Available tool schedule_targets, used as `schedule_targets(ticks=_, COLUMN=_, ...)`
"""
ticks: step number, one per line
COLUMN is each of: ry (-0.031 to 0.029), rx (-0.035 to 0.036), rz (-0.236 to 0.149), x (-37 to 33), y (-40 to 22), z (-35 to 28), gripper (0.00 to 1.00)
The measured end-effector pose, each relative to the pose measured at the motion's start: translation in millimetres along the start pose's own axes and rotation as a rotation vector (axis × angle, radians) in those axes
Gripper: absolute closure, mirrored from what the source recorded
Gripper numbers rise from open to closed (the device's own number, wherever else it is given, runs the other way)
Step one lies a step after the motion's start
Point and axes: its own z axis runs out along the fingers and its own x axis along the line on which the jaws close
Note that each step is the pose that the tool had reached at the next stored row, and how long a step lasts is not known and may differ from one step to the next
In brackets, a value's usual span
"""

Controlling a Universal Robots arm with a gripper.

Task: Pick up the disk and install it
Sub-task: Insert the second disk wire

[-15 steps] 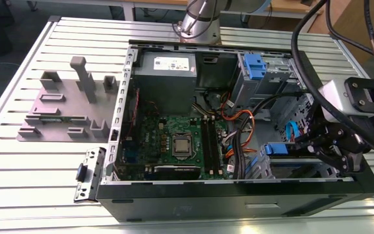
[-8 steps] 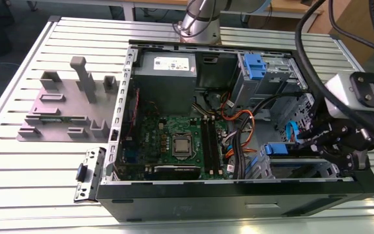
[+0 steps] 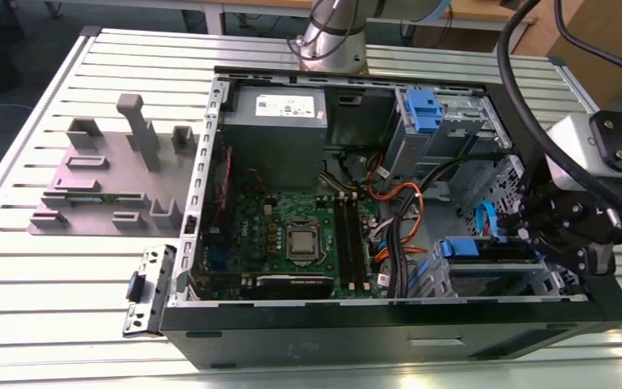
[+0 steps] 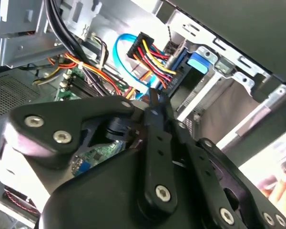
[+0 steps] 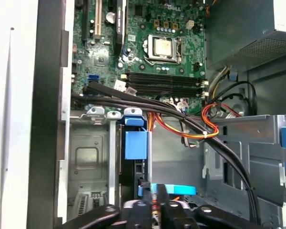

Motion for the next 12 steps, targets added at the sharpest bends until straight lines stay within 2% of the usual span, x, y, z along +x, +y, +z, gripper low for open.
schedule_targets(ticks=1, ry=-0.0067, rx=-0.0004, rz=-0.001, x=0.6, y=-0.2, z=2.2, gripper=0.89)
schedule_targets(ticks=4, ry=-0.0122, rx=-0.0011, rz=-0.001, x=1.4, y=-0.4, z=5.0, gripper=0.9)
schedule_targets(ticks=7, ry=-0.0107, rx=-0.0011, rz=-0.001, x=1.9, y=-0.5, z=5.1, gripper=0.9)
schedule_targets(ticks=10, ry=-0.0066, rx=-0.0011, rz=0.0, x=2.0, y=-0.5, z=5.2, gripper=0.9)
schedule_targets(ticks=12, ry=0.0014, rx=-0.0011, rz=0.0, x=1.9, y=-0.6, z=5.2, gripper=0.9)
